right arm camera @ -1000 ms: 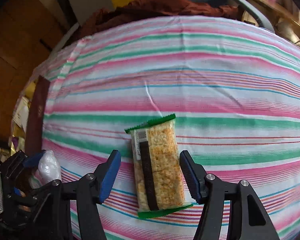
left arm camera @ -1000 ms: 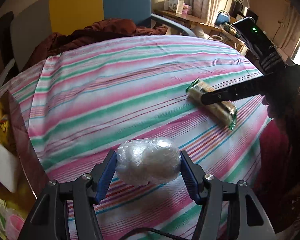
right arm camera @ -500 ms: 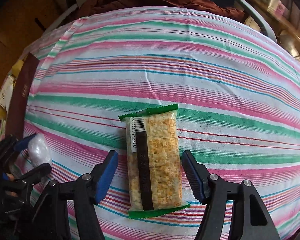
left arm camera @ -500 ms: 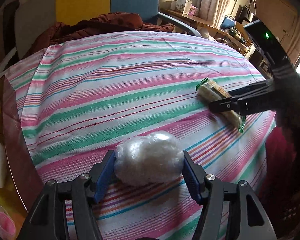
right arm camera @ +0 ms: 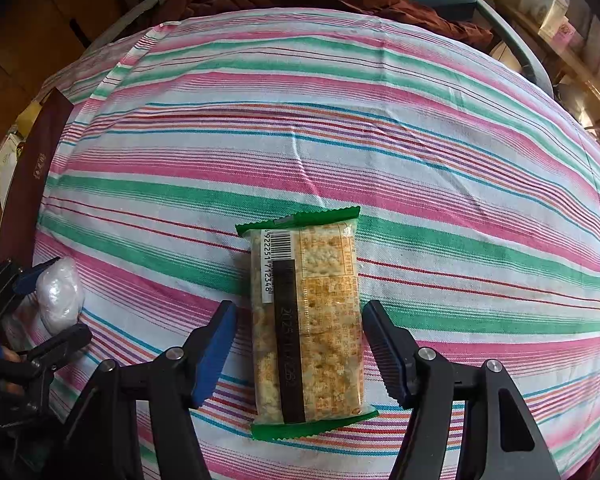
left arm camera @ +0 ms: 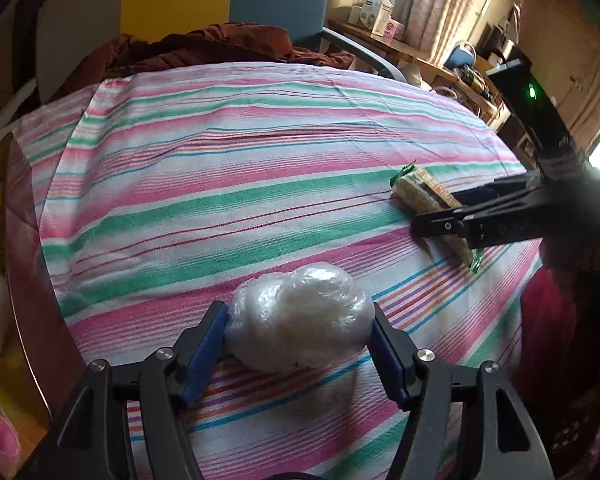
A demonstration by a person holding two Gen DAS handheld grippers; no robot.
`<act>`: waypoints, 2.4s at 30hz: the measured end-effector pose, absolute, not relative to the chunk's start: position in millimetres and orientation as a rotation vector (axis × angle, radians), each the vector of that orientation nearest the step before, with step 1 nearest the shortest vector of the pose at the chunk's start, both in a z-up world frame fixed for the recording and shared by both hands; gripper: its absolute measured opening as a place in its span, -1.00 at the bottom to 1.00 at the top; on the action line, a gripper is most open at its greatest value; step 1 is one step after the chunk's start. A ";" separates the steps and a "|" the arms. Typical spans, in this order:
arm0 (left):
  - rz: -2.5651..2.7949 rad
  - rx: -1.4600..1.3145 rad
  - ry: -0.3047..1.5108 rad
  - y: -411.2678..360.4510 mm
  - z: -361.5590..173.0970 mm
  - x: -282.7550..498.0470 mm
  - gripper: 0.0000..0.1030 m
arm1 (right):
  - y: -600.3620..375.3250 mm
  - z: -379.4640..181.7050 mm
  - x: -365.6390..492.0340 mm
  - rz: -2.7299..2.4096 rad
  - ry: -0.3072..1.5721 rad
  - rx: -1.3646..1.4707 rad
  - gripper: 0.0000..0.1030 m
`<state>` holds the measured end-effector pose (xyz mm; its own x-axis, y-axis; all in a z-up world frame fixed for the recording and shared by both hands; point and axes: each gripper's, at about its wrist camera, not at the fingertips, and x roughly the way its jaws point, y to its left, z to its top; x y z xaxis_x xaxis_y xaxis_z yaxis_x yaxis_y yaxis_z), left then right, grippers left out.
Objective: Organize objects
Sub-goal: 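Lift the biscuit packet and cloth ball and carry them toward the gold tray, then lower the biscuit packet and cloth ball into the gold tray and release both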
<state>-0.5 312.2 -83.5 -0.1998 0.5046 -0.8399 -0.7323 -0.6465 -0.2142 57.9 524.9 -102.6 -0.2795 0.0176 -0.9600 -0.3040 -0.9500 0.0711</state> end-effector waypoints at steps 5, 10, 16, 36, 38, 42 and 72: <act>1.906 -1.283 0.203 306.4 -81.0 -6.2 0.35 | 525.8 -103.7 56.5 2.337 0.356 -1.749 0.33; 1.906 -1.276 0.253 311.5 -81.0 1.8 0.44 | 526.4 -106.4 53.7 2.343 0.346 -1.765 0.49; 1.902 -1.272 0.275 314.9 -81.8 5.1 0.52 | 526.1 -106.0 53.2 2.344 0.334 -1.775 0.56; 1.936 -1.200 0.297 306.4 -70.4 11.7 0.28 | 557.4 -98.4 56.0 2.327 0.391 -1.684 -0.13; 1.968 -1.160 0.296 298.4 -57.8 12.2 0.28 | 559.7 -97.4 53.1 2.325 0.392 -1.665 -0.13; 2.060 -1.084 0.296 279.9 -30.5 10.8 0.29 | 564.8 -88.2 60.6 2.353 0.417 -1.608 -0.13; 2.393 -0.952 0.234 136.7 10.5 -13.9 0.29 | 384.1 -19.7 18.9 2.713 0.492 -1.446 -0.13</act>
